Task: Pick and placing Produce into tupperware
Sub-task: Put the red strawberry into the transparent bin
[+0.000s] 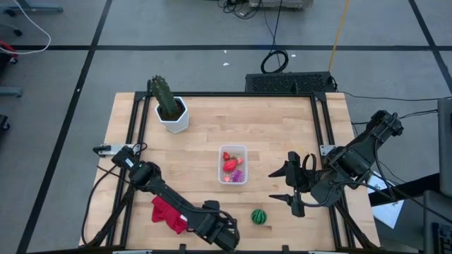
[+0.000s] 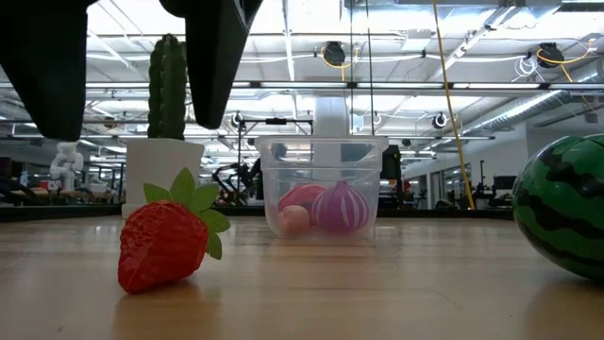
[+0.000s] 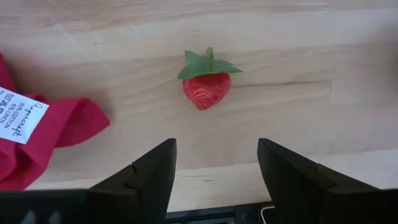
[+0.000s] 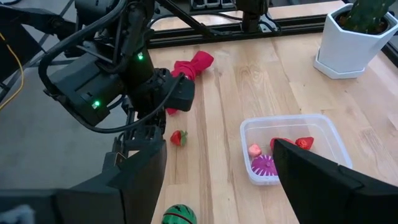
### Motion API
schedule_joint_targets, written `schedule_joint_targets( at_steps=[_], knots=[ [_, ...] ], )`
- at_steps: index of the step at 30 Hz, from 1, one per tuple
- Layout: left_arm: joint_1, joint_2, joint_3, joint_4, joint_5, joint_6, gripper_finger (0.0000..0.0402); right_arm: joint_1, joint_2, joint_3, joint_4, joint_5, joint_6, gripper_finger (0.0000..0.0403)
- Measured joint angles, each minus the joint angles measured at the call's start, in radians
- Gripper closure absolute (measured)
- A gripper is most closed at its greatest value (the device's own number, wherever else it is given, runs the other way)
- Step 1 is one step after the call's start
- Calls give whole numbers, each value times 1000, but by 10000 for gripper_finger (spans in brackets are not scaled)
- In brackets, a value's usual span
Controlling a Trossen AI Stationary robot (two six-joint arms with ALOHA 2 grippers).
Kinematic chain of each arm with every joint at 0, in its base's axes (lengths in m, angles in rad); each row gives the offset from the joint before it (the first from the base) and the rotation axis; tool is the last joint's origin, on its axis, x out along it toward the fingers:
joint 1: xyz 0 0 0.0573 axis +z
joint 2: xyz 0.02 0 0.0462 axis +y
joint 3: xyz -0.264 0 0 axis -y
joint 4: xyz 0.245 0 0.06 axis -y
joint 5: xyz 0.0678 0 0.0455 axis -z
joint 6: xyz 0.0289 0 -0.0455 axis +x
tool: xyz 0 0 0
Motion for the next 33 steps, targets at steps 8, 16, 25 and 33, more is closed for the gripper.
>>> schedule_joint_targets(
  at_steps=[8,16,25,33],
  knots=[
    [18,0,0,2,2,18,172,0,0,0,0,0,-3,117],
    [25,0,0,5,2,24,172,0,0,0,0,-1,-3,117],
    [25,0,-25,11,8,14,172,0,0,0,0,-1,-18,117],
    [25,0,-92,114,46,12,172,0,0,0,0,-1,-22,117]
  ],
)
